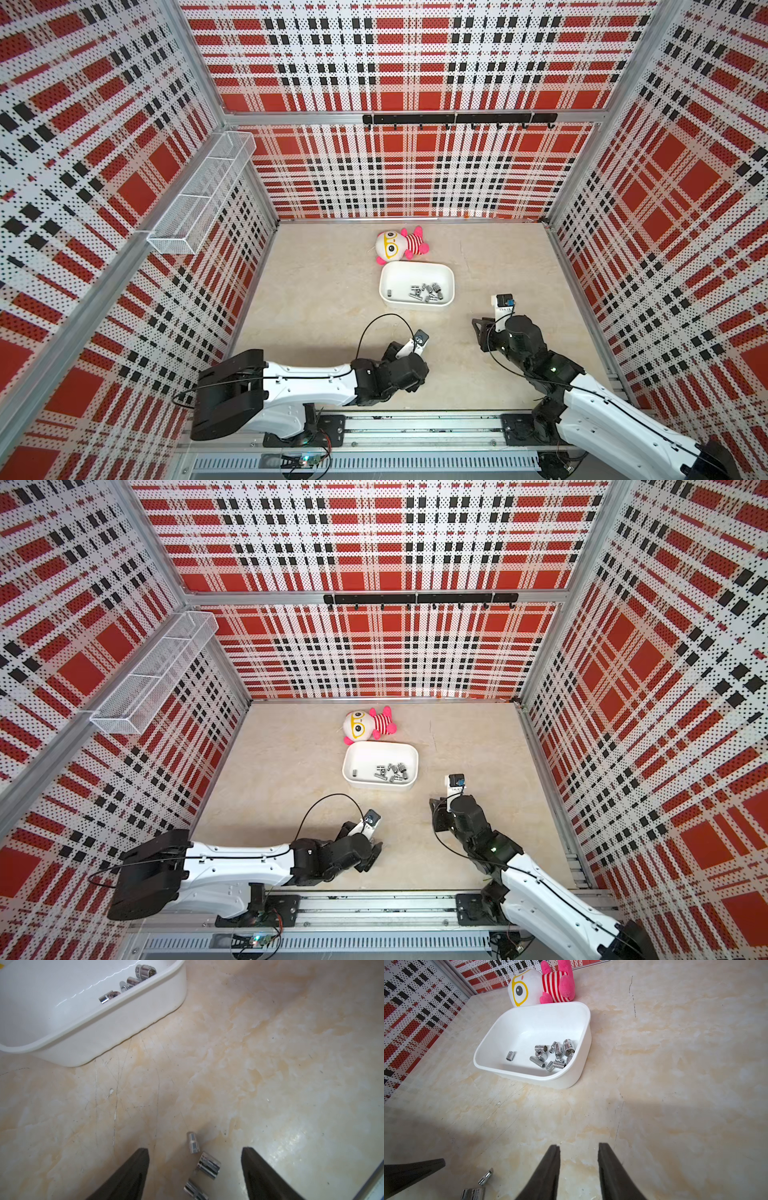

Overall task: Put the socket on the desktop into the storage box
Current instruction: Pick up the socket head from the center of the board.

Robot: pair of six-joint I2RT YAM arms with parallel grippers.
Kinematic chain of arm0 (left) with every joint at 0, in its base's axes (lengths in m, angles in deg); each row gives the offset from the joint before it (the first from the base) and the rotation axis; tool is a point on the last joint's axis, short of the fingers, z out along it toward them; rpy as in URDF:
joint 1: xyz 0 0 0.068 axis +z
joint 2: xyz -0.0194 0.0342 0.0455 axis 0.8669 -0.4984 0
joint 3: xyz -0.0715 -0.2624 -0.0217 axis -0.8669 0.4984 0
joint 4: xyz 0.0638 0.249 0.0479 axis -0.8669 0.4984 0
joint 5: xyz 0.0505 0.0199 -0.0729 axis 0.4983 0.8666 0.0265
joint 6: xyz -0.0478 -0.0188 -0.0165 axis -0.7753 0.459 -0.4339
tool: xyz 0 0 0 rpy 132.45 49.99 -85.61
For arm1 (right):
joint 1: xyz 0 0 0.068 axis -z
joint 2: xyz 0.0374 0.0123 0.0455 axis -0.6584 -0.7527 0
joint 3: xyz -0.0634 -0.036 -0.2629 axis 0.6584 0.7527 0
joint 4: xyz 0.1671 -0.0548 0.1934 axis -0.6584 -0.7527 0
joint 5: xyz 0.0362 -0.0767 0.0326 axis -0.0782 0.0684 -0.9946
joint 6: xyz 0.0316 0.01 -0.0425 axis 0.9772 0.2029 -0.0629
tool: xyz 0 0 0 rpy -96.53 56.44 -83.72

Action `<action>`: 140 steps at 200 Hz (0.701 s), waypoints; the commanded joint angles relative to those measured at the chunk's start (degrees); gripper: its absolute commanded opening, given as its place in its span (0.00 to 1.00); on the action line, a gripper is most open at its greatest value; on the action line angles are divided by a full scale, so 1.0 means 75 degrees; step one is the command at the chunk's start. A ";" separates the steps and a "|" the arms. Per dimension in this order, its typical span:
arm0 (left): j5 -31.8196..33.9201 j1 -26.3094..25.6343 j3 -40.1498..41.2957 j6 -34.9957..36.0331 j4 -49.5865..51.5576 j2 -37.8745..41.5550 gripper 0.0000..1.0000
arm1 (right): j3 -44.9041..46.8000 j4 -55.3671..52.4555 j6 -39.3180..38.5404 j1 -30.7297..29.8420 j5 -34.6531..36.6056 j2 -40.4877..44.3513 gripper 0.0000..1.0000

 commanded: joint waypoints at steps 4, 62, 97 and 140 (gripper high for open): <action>-0.0188 -0.0012 -0.0220 -0.0161 0.0171 -0.0238 0.75 | 0.0119 0.0186 -0.0032 0.0011 0.0139 0.0019 0.37; -0.0647 -0.0027 -0.0356 -0.0162 0.0168 -0.0771 0.65 | 0.0099 0.0182 -0.0054 0.0010 0.0066 -0.0023 0.36; -0.0441 -0.0038 -0.0519 -0.0338 0.0389 -0.1095 0.62 | 0.0102 0.0169 -0.0042 0.0012 0.0069 0.0023 0.36; -0.0426 -0.0028 -0.0642 -0.0393 0.0531 -0.1351 0.56 | 0.0101 0.0157 -0.0053 0.0006 0.0049 0.0035 0.36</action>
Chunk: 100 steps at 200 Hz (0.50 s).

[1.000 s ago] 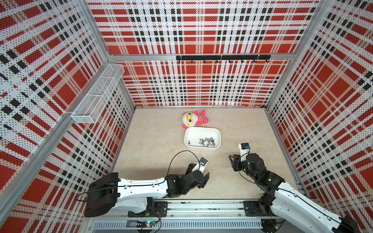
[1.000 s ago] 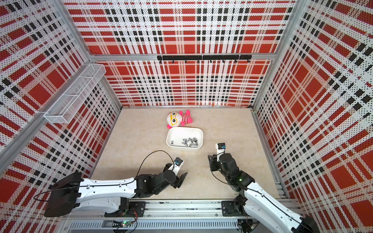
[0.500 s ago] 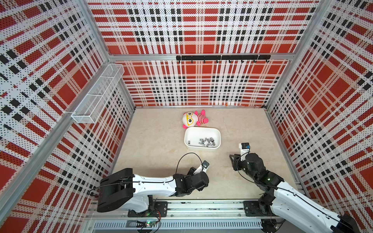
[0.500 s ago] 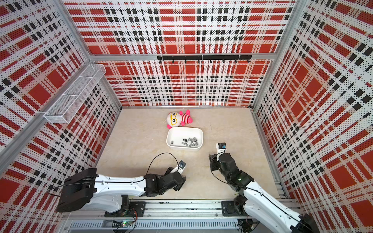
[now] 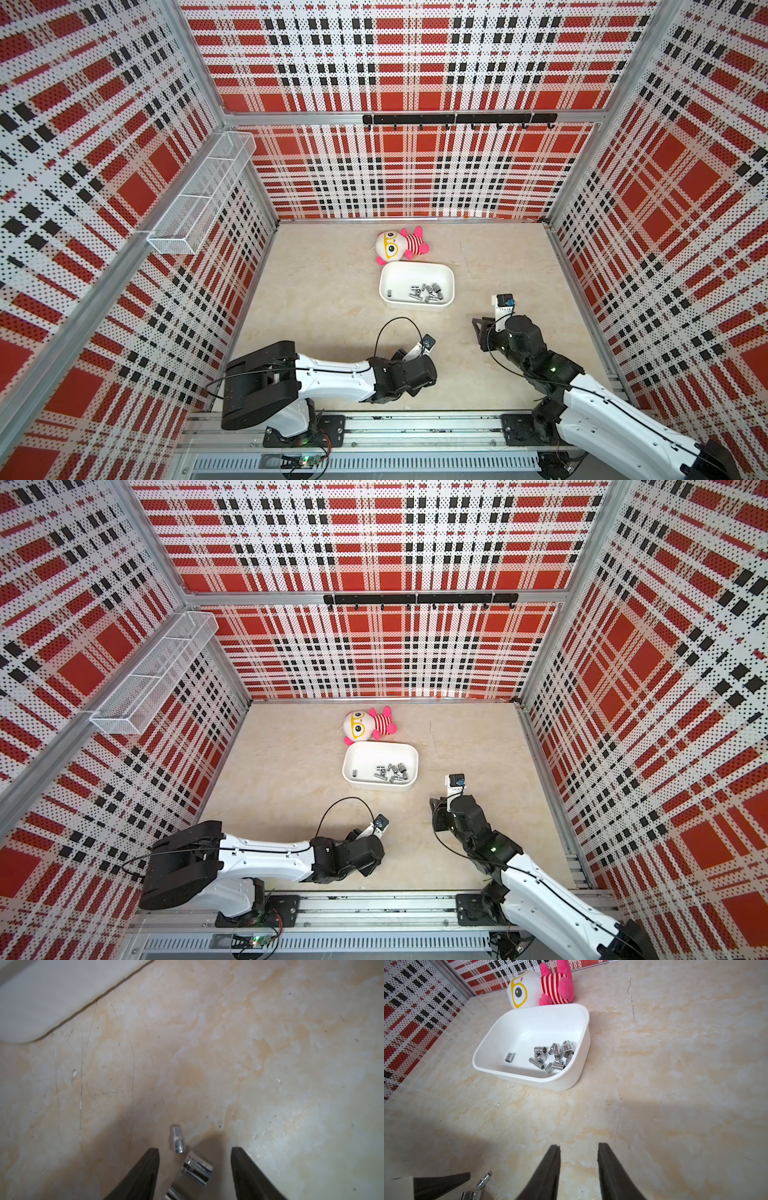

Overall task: Put the socket on the desktop into the storage box
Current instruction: Pick up the socket head from the center of the board.

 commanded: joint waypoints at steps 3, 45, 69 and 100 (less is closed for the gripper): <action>0.0025 -0.0036 -0.0150 -0.0078 0.0178 -0.0118 0.56 | 0.0100 0.0101 -0.0045 0.0012 0.0020 0.0057 0.36; 0.0013 -0.0028 -0.0115 -0.0124 0.0170 -0.0077 0.50 | 0.0102 0.0116 -0.0058 0.0014 0.0034 0.0054 0.36; -0.0035 -0.0023 -0.0159 -0.0207 0.0187 -0.0258 0.50 | 0.0093 0.0122 -0.0063 0.0014 0.0030 0.0016 0.36; -0.0209 0.0001 -0.0212 -0.0288 0.0179 -0.0464 0.50 | 0.0090 0.0142 -0.0076 0.0015 0.0034 -0.0060 0.36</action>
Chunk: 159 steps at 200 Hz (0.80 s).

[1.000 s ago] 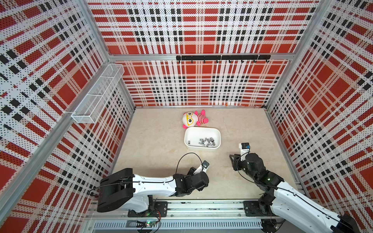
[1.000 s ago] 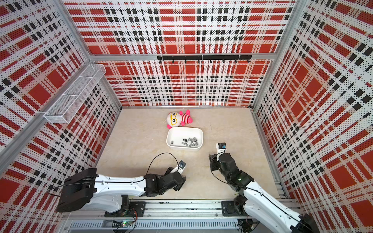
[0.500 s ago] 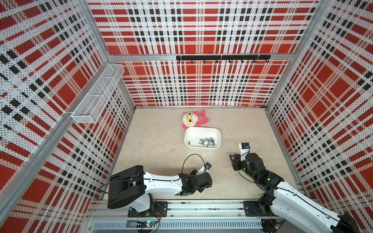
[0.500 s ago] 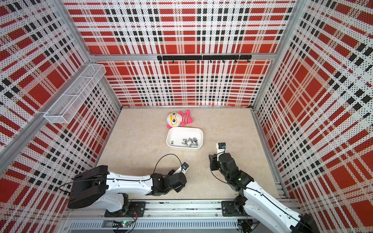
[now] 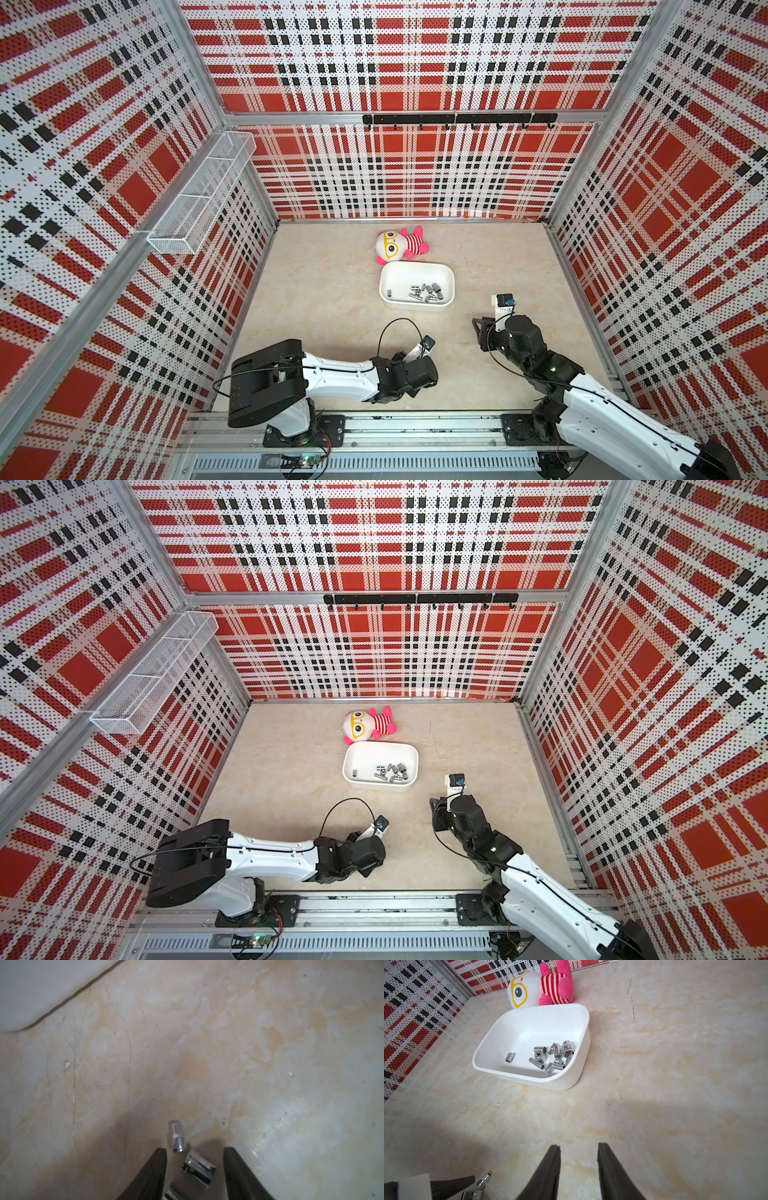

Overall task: Put the socket on the desktop into the storage box
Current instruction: Pick up the socket head from the center of the board.

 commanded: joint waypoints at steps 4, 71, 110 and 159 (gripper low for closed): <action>-0.0177 0.0013 -0.0173 -0.0161 0.0028 -0.0125 0.50 | 0.0080 0.0148 -0.0078 0.0015 0.0022 -0.0052 0.36; -0.0305 0.0054 -0.0060 -0.0230 -0.0111 -0.0138 0.48 | 0.0069 0.0160 -0.0072 0.0013 -0.0037 -0.0046 0.35; -0.0366 0.0049 -0.0013 -0.0213 -0.0169 -0.0070 0.38 | 0.0067 0.0160 -0.0075 0.0013 -0.0023 -0.0061 0.36; -0.0496 0.0039 -0.0001 -0.0161 -0.0211 -0.0090 0.30 | 0.0078 0.0158 -0.0084 0.0013 -0.0038 -0.0060 0.35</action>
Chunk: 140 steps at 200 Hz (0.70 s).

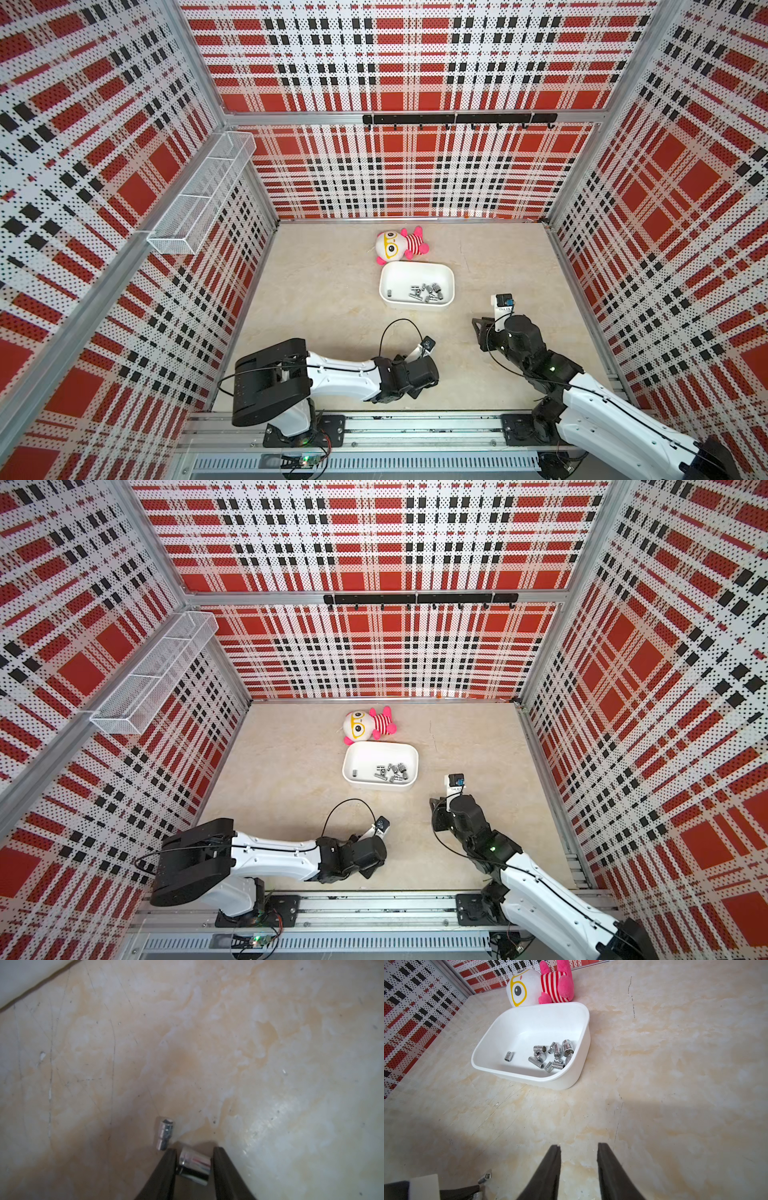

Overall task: Put the socket on the desktop into the storage box
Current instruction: Pick up the socket head from the center of the board.

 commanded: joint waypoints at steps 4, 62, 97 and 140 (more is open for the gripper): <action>-0.0140 0.0014 0.0019 0.0011 -0.0117 -0.0054 0.29 | 0.0078 0.0122 -0.0075 0.0013 -0.0032 0.0011 0.35; -0.0146 0.0025 -0.0019 0.0032 -0.0117 -0.0141 0.15 | 0.0074 0.0107 -0.0076 0.0014 -0.0038 0.0017 0.35; 0.0083 0.0002 -0.0007 0.0081 -0.0106 0.0071 0.00 | 0.0078 0.0112 -0.0074 0.0008 -0.0015 0.0010 0.35; 0.0729 -0.0102 -0.0323 0.0051 -0.0094 0.1090 0.00 | 0.0067 0.0112 -0.0057 0.0014 0.0108 0.0044 0.37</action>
